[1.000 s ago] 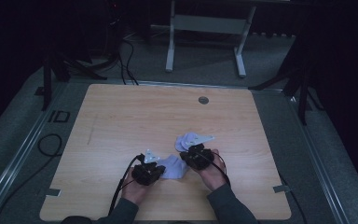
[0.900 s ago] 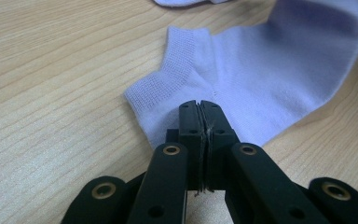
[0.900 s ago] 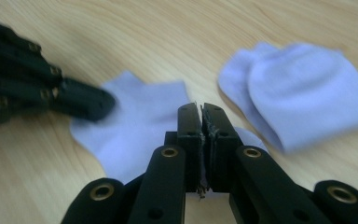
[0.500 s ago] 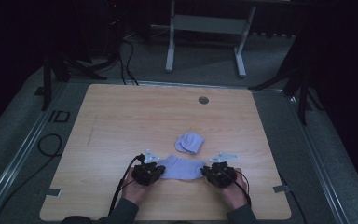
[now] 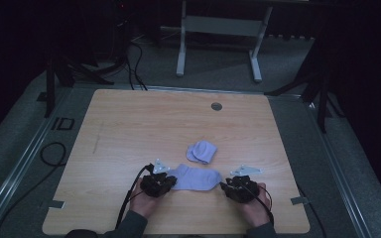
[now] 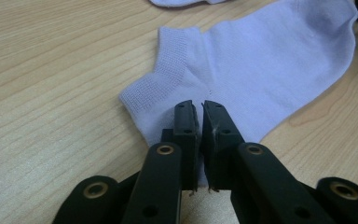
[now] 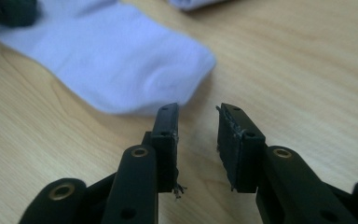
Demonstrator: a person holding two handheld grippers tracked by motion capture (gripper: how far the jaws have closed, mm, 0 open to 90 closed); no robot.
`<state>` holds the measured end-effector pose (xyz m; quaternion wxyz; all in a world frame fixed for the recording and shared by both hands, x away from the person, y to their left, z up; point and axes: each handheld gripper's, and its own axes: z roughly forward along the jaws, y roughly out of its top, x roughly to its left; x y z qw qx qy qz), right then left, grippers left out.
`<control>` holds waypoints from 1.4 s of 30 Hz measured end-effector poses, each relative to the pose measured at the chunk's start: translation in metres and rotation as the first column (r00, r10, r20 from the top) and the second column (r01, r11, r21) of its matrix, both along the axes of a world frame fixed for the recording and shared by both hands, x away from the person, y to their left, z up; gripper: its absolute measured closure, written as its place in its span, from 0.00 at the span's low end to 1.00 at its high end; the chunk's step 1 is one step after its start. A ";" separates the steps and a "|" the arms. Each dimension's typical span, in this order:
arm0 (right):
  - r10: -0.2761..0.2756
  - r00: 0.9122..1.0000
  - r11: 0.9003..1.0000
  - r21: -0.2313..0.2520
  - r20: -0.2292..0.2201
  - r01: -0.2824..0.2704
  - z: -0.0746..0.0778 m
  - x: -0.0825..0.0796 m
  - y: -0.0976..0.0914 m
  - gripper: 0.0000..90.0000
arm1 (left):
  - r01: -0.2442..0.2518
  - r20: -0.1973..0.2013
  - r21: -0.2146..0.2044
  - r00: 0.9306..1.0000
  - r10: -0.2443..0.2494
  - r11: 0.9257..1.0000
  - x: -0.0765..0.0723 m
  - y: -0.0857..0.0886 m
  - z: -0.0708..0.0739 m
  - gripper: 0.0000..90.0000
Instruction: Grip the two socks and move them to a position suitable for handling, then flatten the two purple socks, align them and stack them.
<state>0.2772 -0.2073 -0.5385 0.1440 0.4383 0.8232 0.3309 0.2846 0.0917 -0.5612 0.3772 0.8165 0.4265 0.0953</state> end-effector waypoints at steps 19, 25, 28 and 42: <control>0.070 0.993 0.997 0.007 0.095 -0.071 0.042 0.046 0.024 0.68 | -0.030 0.038 -0.047 0.999 0.032 0.998 0.002 0.017 0.012 0.81; 0.099 0.989 0.995 -0.014 0.107 -0.098 0.045 0.059 0.038 0.67 | -0.067 0.048 -0.050 0.996 0.070 0.996 0.007 0.030 0.015 0.80; 0.111 0.987 0.994 -0.018 0.114 -0.110 0.046 0.064 0.045 0.66 | -0.075 0.048 -0.047 0.996 0.078 0.996 0.009 0.034 0.016 0.80; 0.123 0.987 0.992 -0.018 0.100 -0.122 0.051 0.094 0.071 0.66 | -0.081 0.046 -0.035 0.996 0.083 0.996 0.011 0.035 0.014 0.79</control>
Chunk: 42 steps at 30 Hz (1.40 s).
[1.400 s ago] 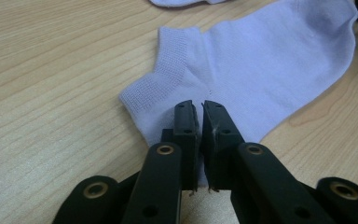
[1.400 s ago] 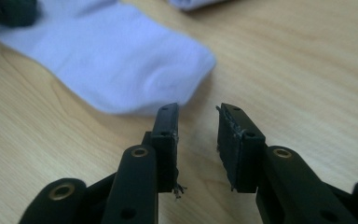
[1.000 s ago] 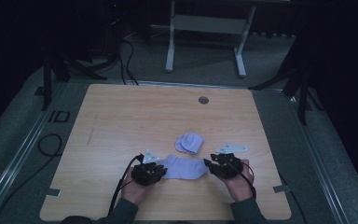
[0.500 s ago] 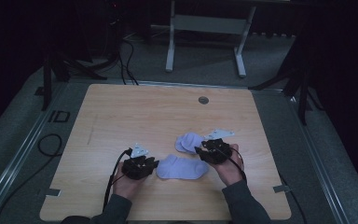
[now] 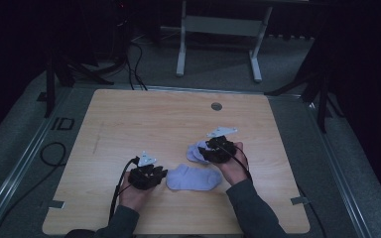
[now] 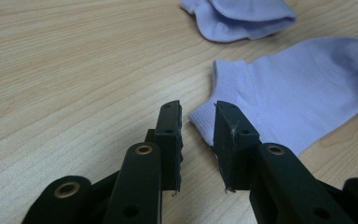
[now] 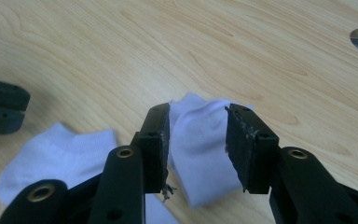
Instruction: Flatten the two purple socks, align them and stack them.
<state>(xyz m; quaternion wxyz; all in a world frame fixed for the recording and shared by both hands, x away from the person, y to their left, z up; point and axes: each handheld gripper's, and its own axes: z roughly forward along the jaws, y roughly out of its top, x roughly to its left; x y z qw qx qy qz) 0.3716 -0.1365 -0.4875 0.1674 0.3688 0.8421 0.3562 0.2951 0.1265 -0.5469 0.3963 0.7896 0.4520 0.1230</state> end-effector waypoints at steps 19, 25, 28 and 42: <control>-0.063 0.983 0.998 -0.001 -0.170 0.064 -0.029 0.054 0.027 0.71 | 0.007 -0.009 0.012 1.000 -0.007 1.000 0.000 -0.004 -0.003 0.79; -0.097 0.970 0.995 -0.008 -0.221 0.098 -0.039 0.063 0.032 0.69 | 0.009 -0.009 0.013 1.000 -0.009 1.000 0.000 -0.004 -0.003 0.79; -0.119 0.961 0.993 -0.028 -0.250 0.116 -0.045 0.067 0.034 0.75 | 0.009 -0.007 0.013 1.000 -0.009 1.000 0.000 -0.004 -0.003 0.79; -0.103 0.973 0.994 0.011 -0.208 0.108 -0.028 0.060 0.027 0.98 | 0.006 -0.008 0.011 1.000 -0.006 1.000 -0.001 -0.004 -0.002 0.79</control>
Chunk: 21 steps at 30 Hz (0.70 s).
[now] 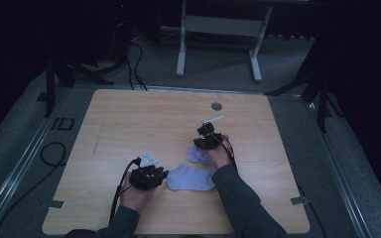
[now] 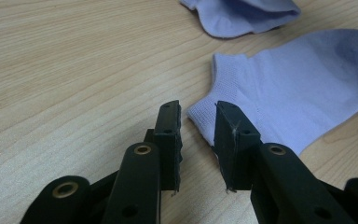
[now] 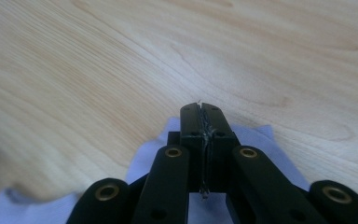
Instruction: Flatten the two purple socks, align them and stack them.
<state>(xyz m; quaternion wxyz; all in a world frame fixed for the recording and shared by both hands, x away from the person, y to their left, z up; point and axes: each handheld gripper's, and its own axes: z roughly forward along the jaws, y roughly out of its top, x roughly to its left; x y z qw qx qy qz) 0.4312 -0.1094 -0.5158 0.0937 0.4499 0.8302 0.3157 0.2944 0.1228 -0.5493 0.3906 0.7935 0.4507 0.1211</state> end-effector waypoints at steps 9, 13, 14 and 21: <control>0.019 1.000 0.998 0.060 0.013 -0.020 0.015 -0.013 -0.031 0.97 | 0.000 0.000 0.004 1.000 0.000 1.000 0.000 -0.001 -0.001 0.79; 0.003 1.000 0.998 0.055 0.011 -0.004 0.014 -0.014 -0.042 0.99 | 0.002 -0.005 0.008 1.000 -0.002 1.000 0.000 -0.002 -0.002 0.78; 0.002 1.000 0.998 0.055 0.011 -0.003 0.014 -0.014 -0.042 0.99 | 0.004 -0.005 0.007 1.000 -0.004 1.000 0.000 -0.004 -0.002 0.78; 0.037 0.999 0.998 0.052 0.006 -0.037 0.009 -0.014 -0.025 0.98 | 0.006 -0.005 0.008 1.000 -0.006 1.000 0.000 -0.004 -0.003 0.78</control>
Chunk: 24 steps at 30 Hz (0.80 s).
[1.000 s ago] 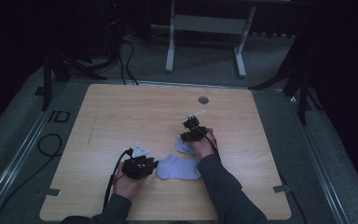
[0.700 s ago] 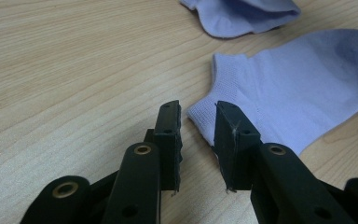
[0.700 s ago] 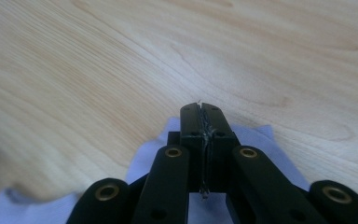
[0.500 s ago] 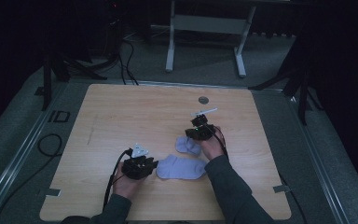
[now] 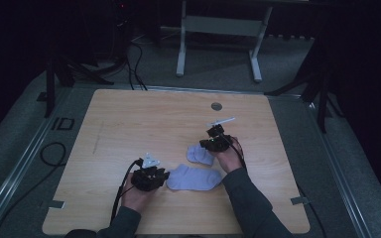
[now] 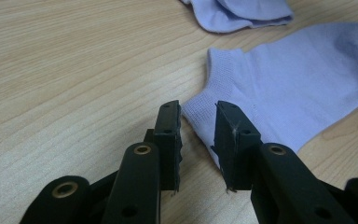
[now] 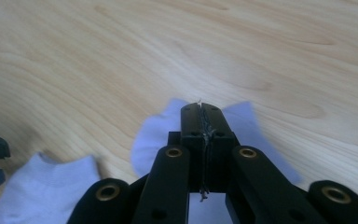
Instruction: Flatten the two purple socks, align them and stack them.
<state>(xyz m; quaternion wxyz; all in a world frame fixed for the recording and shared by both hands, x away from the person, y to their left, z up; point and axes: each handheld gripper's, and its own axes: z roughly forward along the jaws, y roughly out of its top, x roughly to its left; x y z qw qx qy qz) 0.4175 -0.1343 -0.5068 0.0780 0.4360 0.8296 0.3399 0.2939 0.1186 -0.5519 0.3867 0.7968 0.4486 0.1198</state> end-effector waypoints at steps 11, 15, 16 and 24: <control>0.016 0.997 0.997 -0.070 -0.074 -0.021 -0.025 0.009 0.033 0.92 | 0.000 0.003 -0.002 1.000 0.000 1.000 0.000 0.002 0.001 0.78; 0.005 0.997 0.996 -0.090 -0.082 -0.012 -0.029 0.010 0.034 0.99 | -0.001 0.005 -0.002 1.000 0.001 1.000 0.000 0.002 0.001 0.78; -0.001 0.997 0.996 -0.087 -0.080 -0.006 -0.028 0.010 0.033 0.99 | -0.002 0.005 -0.004 1.000 0.002 1.000 0.000 0.002 0.001 0.78; -0.030 0.999 0.997 -0.066 -0.016 0.029 -0.014 0.005 0.026 0.80 | 0.000 0.002 -0.002 1.000 0.000 1.000 0.000 0.000 0.000 0.78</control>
